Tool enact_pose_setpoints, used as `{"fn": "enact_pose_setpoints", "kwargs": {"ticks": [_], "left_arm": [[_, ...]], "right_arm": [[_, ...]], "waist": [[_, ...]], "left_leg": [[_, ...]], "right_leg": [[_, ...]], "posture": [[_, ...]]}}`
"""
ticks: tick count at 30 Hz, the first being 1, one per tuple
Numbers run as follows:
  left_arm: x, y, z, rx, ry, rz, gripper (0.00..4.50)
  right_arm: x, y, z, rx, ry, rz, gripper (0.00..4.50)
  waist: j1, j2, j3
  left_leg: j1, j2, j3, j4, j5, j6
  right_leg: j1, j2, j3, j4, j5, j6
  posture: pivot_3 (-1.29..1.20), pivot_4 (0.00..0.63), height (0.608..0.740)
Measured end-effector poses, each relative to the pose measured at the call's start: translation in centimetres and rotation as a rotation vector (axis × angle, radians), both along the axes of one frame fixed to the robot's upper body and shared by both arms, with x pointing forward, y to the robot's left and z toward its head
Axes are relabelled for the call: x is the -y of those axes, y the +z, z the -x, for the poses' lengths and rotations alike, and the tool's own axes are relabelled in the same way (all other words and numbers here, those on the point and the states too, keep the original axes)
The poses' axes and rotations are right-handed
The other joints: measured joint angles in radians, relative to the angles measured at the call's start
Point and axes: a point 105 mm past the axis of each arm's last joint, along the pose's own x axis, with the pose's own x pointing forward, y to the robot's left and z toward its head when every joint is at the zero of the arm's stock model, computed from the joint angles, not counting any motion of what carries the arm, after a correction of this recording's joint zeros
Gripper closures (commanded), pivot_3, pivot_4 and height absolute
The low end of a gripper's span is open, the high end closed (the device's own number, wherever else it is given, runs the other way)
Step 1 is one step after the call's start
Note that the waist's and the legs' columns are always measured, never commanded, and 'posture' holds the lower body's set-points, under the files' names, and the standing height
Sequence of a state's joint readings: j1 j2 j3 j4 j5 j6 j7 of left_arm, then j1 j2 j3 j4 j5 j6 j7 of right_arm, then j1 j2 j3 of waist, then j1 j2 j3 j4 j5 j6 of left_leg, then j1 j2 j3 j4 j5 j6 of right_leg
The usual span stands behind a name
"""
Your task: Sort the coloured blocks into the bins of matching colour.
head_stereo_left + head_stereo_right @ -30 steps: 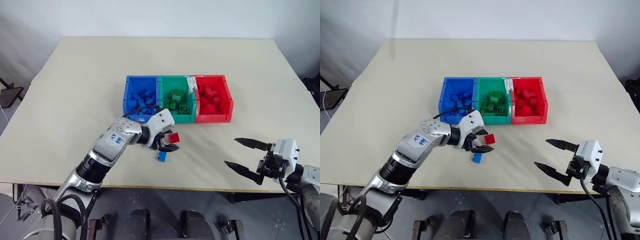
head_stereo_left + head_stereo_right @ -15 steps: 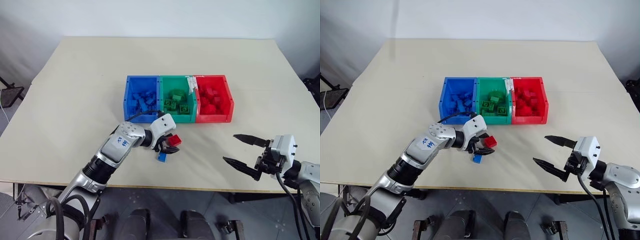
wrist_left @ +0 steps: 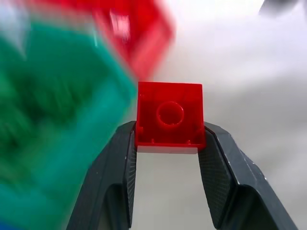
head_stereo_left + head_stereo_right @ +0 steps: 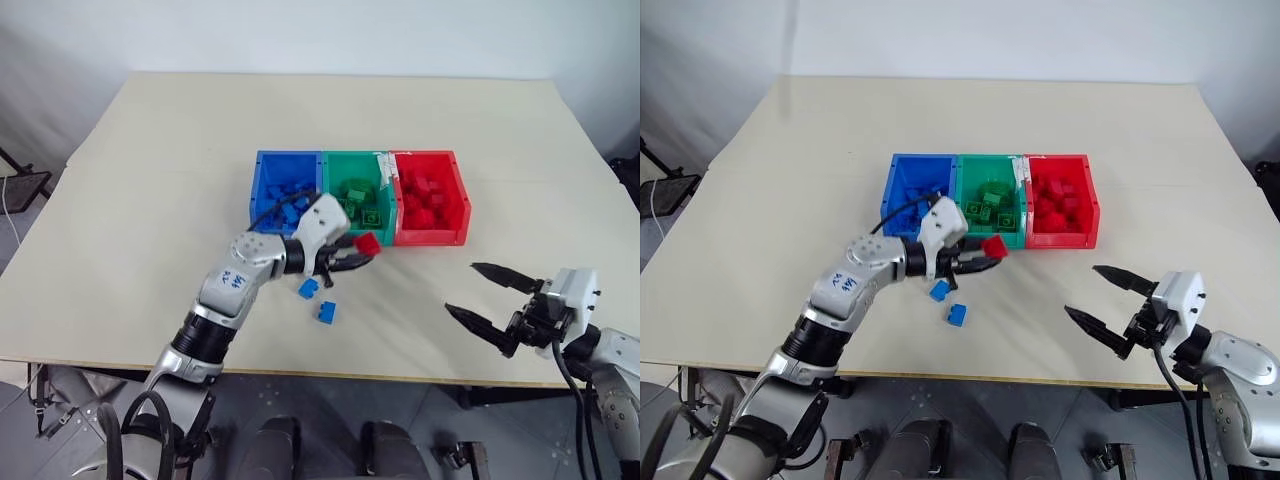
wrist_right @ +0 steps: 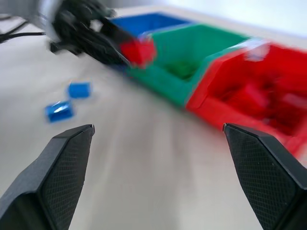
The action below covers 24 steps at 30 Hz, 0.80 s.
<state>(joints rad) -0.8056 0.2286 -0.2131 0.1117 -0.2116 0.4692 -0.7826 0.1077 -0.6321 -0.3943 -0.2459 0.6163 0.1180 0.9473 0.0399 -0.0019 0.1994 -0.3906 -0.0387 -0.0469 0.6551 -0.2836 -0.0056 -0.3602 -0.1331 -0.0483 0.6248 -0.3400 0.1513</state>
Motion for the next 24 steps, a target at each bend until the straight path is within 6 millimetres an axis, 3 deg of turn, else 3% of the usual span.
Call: {"fn": "enact_pose_setpoints", "kwargs": {"ticks": [3,7,11,14,19,22,24], "left_arm": [[1.8,2.4,-1.0,0.074,-0.026,0.045,3.03],[4.2,3.7,-3.1,0.127,-0.008,0.041,3.03],[6.1,4.0,-5.3,0.159,0.05,-0.012,3.03],[6.9,3.0,-6.1,0.145,0.086,-0.044,3.03],[6.8,1.2,-6.6,0.106,0.099,-0.067,1.44],[6.2,1.4,-6.4,0.154,0.07,-0.07,0.49],[5.0,1.2,-6.2,0.193,0.034,-0.067,0.49]], "right_arm": [[1.0,0.5,-0.2,0.038,-0.117,-0.071,0.0],[2.5,0.9,-0.5,0.079,-0.268,-0.145,0.0],[3.6,0.5,-0.1,0.093,-0.37,-0.177,0.0],[3.5,0.1,0.4,0.086,-0.389,-0.176,0.0],[2.5,0.6,0.5,0.11,-0.367,-0.171,0.0],[1.9,0.6,0.3,0.112,-0.344,-0.171,0.0],[1.0,0.4,0.0,0.106,-0.303,-0.165,0.0]], "waist": [[0.008,0.0,0.0],[0.01,0.0,0.0],[0.011,-0.001,0.0],[0.008,-0.001,0.001],[-0.01,-0.001,0.001],[-0.016,-0.001,0.001],[-0.02,0.0,0.0]], "left_leg": [[0.0,-0.002,0.002,0.0,0.0,0.0],[0.0,-0.003,0.003,0.0,0.0,0.0],[0.0,-0.003,0.007,-0.002,0.0,0.001],[-0.001,-0.003,0.008,-0.005,0.0,0.001],[-0.005,-0.003,0.009,-0.006,0.001,0.001],[-0.011,-0.003,0.009,-0.004,0.001,0.001],[-0.01,-0.003,0.009,-0.004,0.001,0.001]], "right_leg": [[0.0,0.0,0.0,0.0,0.0,0.0],[-0.001,0.001,0.0,0.001,0.0,0.0],[-0.001,0.001,-0.001,0.001,0.0,0.0],[-0.003,0.001,0.0,0.002,0.0,0.0],[-0.009,0.001,0.0,0.005,0.0,0.0],[-0.015,0.001,0.0,0.006,0.0,0.0],[-0.015,0.001,0.0,0.007,0.0,0.0]], "posture": [[0.0,0.15,0.74],[0.0,0.15,0.74],[0.0,0.15,0.74],[0.0,0.15,0.74],[0.0,0.15,0.74],[0.0,0.15,0.74],[0.0,0.15,0.74]]}}
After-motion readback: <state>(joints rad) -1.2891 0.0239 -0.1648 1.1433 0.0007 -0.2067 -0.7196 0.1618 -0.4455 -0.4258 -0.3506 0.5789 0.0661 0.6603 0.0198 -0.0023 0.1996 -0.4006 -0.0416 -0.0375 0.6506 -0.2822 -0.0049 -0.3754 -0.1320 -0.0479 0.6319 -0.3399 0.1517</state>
